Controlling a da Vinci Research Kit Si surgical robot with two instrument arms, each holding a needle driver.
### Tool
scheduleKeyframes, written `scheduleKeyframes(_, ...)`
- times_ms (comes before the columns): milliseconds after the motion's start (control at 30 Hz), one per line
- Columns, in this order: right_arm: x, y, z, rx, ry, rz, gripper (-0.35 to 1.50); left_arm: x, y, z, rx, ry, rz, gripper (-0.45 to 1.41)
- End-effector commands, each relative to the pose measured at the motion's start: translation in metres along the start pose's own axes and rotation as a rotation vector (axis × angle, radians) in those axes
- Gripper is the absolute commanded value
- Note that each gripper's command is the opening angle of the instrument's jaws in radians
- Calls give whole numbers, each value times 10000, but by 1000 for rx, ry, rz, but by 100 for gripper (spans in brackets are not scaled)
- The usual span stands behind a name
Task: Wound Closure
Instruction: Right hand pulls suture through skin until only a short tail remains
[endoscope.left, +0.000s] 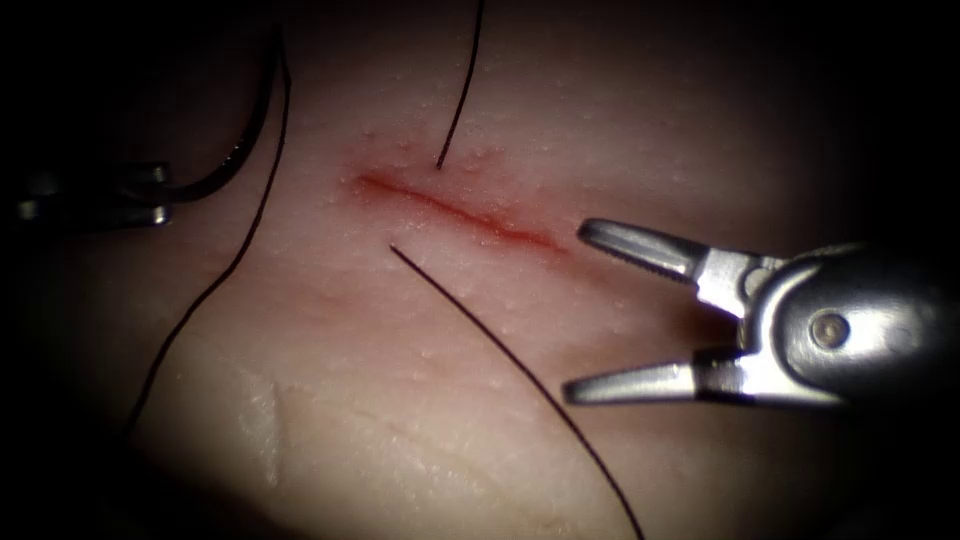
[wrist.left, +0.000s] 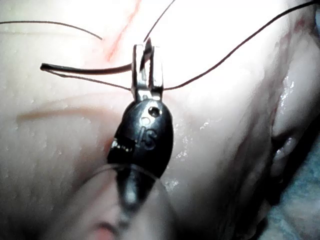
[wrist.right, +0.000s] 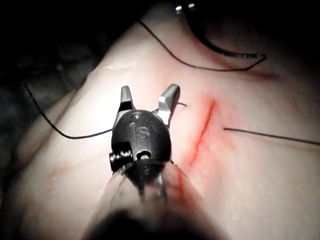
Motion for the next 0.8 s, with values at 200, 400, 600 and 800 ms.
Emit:
scheduleKeyframes(200,-54,7,55,23,30,-59,125,-6,10,4,-2,0,-3,-45)
scheduleKeyframes(400,-64,15,73,24,37,-71,120,-6,11,3,-3,1,-2,-45)
scheduleKeyframes(600,-69,23,71,28,35,-94,118,-6,12,2,-3,1,-1,-45)
scheduleKeyframes(800,-77,28,71,33,28,-104,116,-7,13,2,-3,1,0,-45)
